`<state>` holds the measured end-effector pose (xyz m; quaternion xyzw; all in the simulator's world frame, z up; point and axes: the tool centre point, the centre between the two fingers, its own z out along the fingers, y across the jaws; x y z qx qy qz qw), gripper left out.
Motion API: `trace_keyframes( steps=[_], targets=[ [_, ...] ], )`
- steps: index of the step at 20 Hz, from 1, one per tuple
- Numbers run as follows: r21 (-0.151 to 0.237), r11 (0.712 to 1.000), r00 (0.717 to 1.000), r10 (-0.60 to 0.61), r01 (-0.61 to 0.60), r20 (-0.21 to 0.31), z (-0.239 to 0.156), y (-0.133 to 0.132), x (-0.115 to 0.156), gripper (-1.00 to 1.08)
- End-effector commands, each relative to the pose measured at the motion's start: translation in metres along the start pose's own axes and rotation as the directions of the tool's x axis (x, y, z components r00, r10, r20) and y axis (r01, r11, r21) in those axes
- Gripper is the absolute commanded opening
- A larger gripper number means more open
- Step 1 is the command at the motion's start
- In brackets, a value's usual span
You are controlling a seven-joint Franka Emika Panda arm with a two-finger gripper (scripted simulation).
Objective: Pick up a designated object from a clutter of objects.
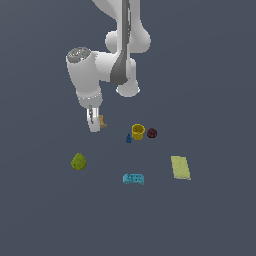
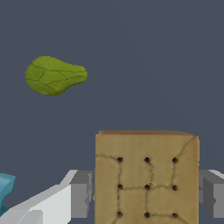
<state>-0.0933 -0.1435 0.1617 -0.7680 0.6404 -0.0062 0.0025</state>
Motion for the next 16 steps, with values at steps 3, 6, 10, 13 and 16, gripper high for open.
trace_keyframes(
  steps=[3, 6, 10, 13, 16],
  targets=[
    [-0.002, 1.000, 1.000, 0.000, 0.000, -0.003, -0.034, 0.004, -0.021, -1.00],
    [-0.003, 1.000, 1.000, 0.000, 0.000, -0.005, -0.058, 0.006, -0.036, -1.00],
    [-0.005, 1.000, 1.000, 0.000, 0.000, -0.006, -0.093, 0.009, -0.057, -1.00],
    [-0.006, 1.000, 1.000, -0.001, 0.001, -0.006, -0.119, 0.012, -0.073, -1.00],
    [-0.008, 1.000, 1.000, -0.002, 0.002, -0.005, -0.144, 0.014, -0.090, -1.00]
  ],
)
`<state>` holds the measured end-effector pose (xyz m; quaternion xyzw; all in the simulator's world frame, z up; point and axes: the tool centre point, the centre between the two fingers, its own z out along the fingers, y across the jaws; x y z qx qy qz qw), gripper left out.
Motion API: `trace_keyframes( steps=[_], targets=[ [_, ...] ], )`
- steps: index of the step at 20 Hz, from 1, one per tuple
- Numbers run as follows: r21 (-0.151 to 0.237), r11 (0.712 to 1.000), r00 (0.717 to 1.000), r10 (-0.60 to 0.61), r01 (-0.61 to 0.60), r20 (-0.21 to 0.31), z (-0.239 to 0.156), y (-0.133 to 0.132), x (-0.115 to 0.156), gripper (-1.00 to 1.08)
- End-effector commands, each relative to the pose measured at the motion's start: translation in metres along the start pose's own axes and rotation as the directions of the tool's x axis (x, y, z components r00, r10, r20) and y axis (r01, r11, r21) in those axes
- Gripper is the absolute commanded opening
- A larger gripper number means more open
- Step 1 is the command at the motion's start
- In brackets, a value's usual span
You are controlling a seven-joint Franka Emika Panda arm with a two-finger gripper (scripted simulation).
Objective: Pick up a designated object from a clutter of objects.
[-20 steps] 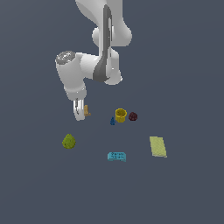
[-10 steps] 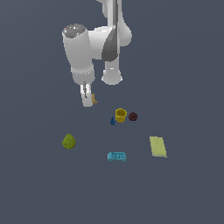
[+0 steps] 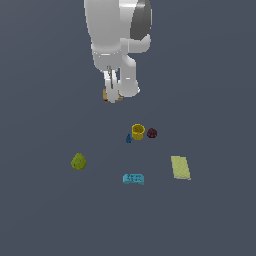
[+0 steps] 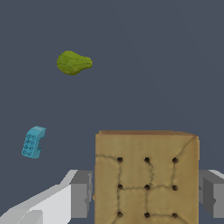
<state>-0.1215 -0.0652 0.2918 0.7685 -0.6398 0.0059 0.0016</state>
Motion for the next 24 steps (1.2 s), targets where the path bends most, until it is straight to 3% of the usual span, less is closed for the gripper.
trace_keyframes(
  steps=[1, 13, 24],
  targets=[
    [-0.001, 1.000, 1.000, 0.000, 0.000, 0.000, -0.022, 0.002, -0.014, -1.00],
    [-0.004, 1.000, 1.000, -0.005, 0.005, 0.007, -0.115, 0.007, -0.072, -1.00],
    [-0.005, 1.000, 1.000, -0.006, 0.006, 0.011, -0.150, 0.007, -0.093, -1.00]
  ],
)
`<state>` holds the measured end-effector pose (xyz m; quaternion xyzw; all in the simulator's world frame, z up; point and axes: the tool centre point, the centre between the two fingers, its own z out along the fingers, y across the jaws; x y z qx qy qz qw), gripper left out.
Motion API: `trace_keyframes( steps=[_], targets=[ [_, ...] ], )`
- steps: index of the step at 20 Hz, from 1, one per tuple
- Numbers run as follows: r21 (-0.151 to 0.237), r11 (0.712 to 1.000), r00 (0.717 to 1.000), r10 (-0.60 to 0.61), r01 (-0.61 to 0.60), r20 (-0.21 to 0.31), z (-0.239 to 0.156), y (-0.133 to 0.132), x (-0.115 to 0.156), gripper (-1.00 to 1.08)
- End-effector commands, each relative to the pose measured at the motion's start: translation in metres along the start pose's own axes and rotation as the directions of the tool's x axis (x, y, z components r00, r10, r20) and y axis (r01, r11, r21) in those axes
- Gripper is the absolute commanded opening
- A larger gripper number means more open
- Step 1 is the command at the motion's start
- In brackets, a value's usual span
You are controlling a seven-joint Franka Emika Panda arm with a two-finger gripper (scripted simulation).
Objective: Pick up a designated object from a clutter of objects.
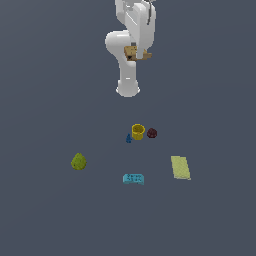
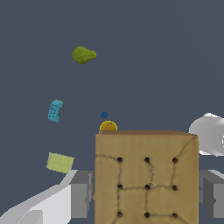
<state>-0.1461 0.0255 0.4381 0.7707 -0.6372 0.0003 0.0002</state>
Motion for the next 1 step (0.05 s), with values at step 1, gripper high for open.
trace_keyframes(
  steps=[1],
  targets=[
    [0.000, 1.000, 1.000, 0.000, 0.000, 0.000, -0.0026, 0.0000, -0.0015, -1.00]
  ],
)
